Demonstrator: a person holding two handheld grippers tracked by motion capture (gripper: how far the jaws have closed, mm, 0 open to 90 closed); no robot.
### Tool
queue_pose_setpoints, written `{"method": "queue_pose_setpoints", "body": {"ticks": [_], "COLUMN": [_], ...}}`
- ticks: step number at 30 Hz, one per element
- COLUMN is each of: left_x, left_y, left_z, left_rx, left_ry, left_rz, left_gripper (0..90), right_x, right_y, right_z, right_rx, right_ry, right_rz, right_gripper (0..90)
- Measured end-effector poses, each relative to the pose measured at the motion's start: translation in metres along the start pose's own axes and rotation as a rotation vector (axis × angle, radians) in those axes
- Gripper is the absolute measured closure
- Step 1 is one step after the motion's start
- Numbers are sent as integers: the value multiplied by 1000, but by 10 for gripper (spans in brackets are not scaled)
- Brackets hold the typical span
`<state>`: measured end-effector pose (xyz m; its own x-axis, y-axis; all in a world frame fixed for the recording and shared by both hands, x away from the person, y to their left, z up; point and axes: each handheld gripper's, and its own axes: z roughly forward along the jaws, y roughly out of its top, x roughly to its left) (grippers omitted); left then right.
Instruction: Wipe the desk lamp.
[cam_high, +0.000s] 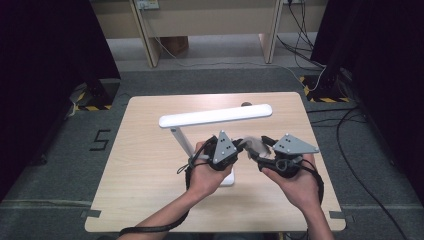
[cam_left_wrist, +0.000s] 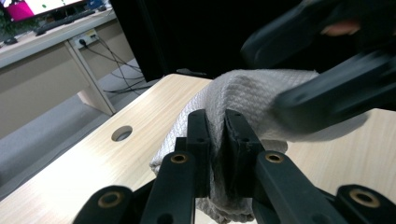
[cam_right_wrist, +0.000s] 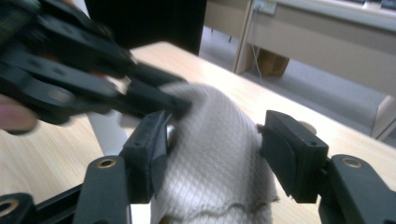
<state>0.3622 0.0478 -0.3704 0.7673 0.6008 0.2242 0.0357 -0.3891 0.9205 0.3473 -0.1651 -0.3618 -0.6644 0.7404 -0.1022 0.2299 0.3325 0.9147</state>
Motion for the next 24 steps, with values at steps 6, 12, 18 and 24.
{"method": "queue_pose_setpoints", "body": {"ticks": [6, 12, 18, 24], "left_x": [3, 2, 4, 2], "left_y": [3, 6, 6, 6], "left_z": [-6, -12, -14, -13], "left_rx": [-34, -52, -52, -47], "left_ry": [-25, -36, -36, -36], "left_rz": [-7, 13, 21, 26], "left_gripper": [812, 812, 812, 812], "right_x": [-4, -4, -6, -5], "right_y": [-5, 2, 3, 3], "right_z": [2, 0, 4, 6], "right_rx": [16, 21, 45, 41], "right_ry": [21, 34, 43, 38], "right_rz": [-5, -49, -60, -67], "right_gripper": [529, 477, 451, 453]}}
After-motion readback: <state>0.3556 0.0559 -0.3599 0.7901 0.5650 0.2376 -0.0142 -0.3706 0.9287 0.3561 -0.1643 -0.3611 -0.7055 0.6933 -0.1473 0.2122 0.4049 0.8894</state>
